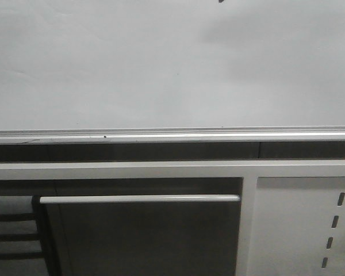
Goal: Write number 1 on whiteboard
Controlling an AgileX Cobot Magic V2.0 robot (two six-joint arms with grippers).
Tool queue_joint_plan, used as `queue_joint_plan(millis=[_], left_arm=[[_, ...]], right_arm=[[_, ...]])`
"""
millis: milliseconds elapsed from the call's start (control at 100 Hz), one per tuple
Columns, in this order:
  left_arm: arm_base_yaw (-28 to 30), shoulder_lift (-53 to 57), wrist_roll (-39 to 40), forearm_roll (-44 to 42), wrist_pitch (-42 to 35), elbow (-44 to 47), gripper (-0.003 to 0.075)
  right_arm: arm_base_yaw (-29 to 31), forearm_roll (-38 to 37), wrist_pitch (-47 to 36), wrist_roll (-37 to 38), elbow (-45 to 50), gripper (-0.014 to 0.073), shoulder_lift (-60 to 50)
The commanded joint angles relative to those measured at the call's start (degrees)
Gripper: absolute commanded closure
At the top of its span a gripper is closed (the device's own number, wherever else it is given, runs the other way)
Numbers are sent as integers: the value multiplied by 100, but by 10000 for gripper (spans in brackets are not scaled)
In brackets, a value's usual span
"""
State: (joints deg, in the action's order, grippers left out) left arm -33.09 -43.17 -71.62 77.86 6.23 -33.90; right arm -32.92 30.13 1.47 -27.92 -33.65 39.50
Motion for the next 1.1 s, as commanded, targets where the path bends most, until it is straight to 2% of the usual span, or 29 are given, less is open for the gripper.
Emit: queue_joint_plan(millis=[0, 140, 380, 730, 940, 1090], left_arm=[[10, 70, 70, 132, -212, -144, 741], [10, 70, 70, 156, -265, -144, 741], [10, 70, 70, 156, -436, -144, 741], [10, 70, 70, 156, -446, -144, 741], [10, 70, 59, 156, -446, -144, 741], [10, 70, 51, 156, -446, -144, 741]], right_arm=[[-4, -86, -702, -38, -152, 648, 185], [-92, -109, -762, -38, -152, 648, 427], [-457, -293, -1345, -38, -152, 648, 682], [-456, -291, -2071, -38, -152, 648, 1100], [-445, -305, -2493, -38, -152, 648, 1723], [-445, -305, -2313, -38, -152, 648, 2056]])
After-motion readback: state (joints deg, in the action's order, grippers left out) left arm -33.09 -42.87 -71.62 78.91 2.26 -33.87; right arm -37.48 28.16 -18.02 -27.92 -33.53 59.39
